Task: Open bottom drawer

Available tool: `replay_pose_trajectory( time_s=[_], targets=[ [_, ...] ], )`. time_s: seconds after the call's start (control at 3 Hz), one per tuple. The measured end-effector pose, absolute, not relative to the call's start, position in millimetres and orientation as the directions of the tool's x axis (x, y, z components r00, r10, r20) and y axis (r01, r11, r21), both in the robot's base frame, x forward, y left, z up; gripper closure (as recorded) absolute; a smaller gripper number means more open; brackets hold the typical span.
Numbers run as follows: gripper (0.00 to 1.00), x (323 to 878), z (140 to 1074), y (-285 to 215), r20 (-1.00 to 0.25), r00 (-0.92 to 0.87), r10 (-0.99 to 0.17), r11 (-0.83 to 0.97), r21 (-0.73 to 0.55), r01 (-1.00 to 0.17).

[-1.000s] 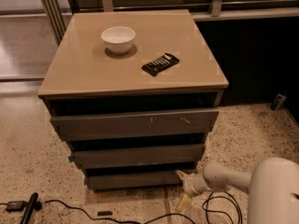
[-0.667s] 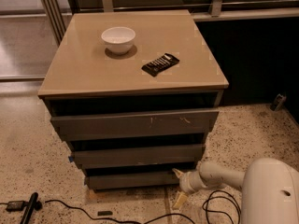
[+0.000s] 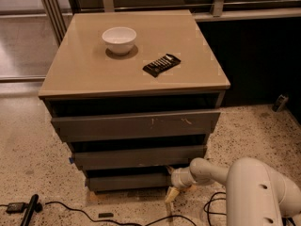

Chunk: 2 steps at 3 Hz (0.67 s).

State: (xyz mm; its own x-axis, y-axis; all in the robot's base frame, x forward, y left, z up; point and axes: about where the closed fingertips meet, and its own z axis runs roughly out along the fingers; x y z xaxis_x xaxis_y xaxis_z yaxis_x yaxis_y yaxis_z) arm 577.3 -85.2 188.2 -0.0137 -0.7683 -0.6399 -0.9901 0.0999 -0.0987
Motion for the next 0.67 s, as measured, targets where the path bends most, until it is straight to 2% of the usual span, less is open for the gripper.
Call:
replay_pose_trajectory(
  time_s=[0.33,0.67],
  targets=[
    [0.03,580.3,185.9,-82.9,-0.640,-0.012,-0.768,0.098,-0.099,-0.990],
    [0.26,580.3,185.8,-82.9,-0.640,-0.012,-0.768,0.098,-0.099,-0.990]
  ],
)
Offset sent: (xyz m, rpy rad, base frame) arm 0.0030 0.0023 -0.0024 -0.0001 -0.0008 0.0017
